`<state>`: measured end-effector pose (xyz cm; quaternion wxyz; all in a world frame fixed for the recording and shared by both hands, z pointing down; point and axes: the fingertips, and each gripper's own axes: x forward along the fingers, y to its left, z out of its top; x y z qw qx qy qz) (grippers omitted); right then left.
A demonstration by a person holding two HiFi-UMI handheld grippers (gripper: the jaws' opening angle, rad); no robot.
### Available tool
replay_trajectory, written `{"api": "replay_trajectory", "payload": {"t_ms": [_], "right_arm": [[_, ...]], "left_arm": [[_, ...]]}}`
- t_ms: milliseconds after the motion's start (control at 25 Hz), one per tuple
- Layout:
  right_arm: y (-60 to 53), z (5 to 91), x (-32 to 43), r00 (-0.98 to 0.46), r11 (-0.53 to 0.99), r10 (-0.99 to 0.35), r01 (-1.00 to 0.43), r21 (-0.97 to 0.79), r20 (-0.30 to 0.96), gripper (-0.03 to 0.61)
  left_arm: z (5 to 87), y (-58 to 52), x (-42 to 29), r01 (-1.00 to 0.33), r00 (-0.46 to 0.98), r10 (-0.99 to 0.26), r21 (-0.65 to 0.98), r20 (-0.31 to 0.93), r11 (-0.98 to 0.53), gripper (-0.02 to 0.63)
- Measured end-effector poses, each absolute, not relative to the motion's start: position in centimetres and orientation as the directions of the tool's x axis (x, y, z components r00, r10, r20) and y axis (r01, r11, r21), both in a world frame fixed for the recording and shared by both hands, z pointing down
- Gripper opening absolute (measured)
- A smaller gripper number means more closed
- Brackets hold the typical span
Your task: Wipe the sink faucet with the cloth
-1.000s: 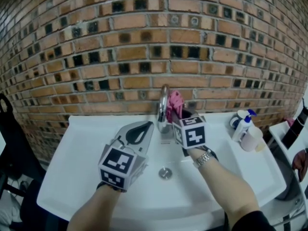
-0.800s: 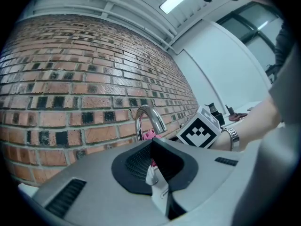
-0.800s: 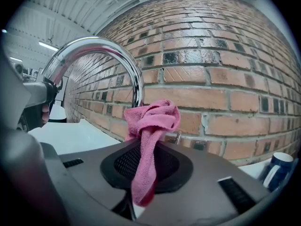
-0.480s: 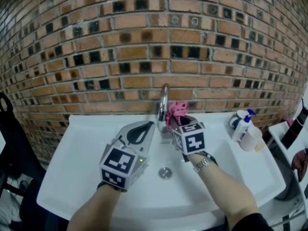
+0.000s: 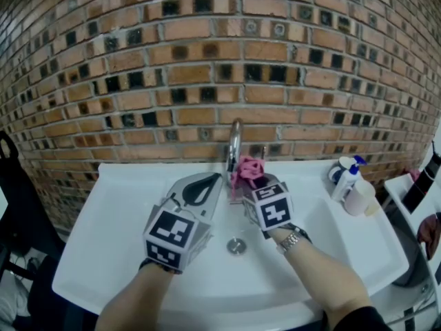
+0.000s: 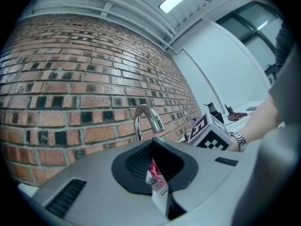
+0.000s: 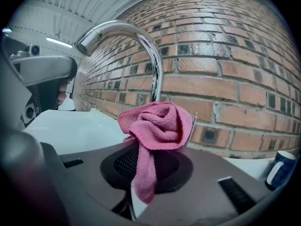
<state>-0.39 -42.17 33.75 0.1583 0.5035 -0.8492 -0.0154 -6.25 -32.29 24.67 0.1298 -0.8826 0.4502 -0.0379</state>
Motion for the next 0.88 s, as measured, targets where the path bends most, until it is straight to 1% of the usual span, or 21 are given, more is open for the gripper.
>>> {"api": "replay_trajectory", "payload": {"t_ms": [200, 520, 880], "right_arm": [[-41.5, 35.0, -0.8, -0.461, 0.529, -0.836, -0.823, 0.210, 0.298, 0.054], [-41.2, 38.3, -1.4, -0.473, 0.569, -0.791, -0.802, 0.182, 0.388, 0.052], [-40.9, 39.1, -0.1, -0.464, 0.574, -0.778, -0.799, 0.178, 0.423, 0.054]], "left_arm": [[24.7, -32.2, -6.1, -0.783, 0.593, -0.803, -0.266, -0.049, -0.562, 0.006], [24.9, -32.3, -6.2, -0.783, 0.592, -0.804, -0.265, -0.045, -0.562, 0.006], [25.2, -32.3, -6.0, -0.778, 0.596, -0.802, -0.275, -0.036, -0.565, 0.006]]}}
